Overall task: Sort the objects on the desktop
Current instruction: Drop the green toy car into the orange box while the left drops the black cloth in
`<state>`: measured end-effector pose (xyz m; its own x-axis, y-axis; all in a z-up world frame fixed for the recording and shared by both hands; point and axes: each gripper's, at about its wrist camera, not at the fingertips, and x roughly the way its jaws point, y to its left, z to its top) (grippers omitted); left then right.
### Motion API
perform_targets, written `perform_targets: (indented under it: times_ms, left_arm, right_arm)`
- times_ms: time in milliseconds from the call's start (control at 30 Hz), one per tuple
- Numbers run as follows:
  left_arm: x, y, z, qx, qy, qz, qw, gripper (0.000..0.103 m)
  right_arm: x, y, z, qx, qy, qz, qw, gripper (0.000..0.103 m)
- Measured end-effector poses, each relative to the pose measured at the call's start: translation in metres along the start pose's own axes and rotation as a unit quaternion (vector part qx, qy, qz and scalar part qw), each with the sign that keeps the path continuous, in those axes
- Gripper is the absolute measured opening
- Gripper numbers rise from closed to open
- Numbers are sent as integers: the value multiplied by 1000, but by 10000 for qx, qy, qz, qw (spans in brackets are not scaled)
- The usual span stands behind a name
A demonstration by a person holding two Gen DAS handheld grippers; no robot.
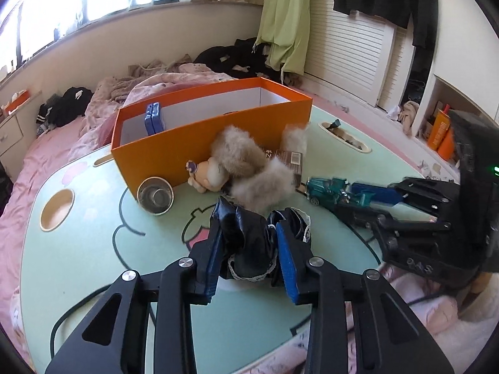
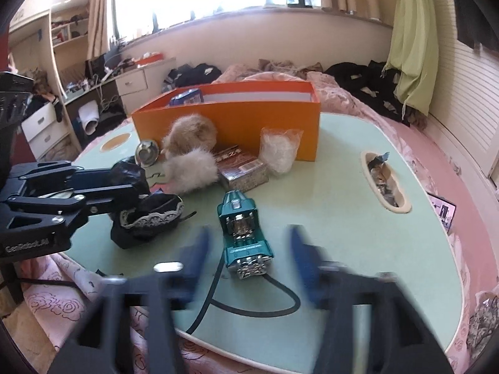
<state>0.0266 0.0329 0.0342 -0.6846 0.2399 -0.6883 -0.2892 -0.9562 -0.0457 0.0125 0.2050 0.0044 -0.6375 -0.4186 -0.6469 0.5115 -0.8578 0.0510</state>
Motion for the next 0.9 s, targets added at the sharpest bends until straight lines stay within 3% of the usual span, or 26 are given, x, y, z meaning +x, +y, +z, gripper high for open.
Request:
perform_targets:
  times_ms: [167, 333, 533, 700, 800, 900]
  left_arm:
    - [-13, 4, 3, -134, -107, -57, 9998, 33]
    - [-33, 13, 27, -284, -463, -118, 9985, 33]
    - [-32, 22, 71, -243, -795, 162, 9964, 33]
    - [-2, 36, 109, -428, -758, 331, 9957, 33]
    - [21, 42, 123, -526, -661, 526, 9950, 33]
    - [42, 48, 126, -637, -523, 686, 9942, 38]
  right_arm:
    - [-5, -1, 4, 40, -16, 88, 10000, 27]
    - [-18, -7, 27, 127, -191, 317, 9992, 27]
    - [-24, -8, 91, -28, -653, 211, 9976, 27]
    - [-2, -19, 147, 195, -820, 169, 9963, 27]
    - [28, -29, 168, 420, -650, 183, 9968, 27]
    - [65, -39, 176, 501, -185, 60, 9986, 28]
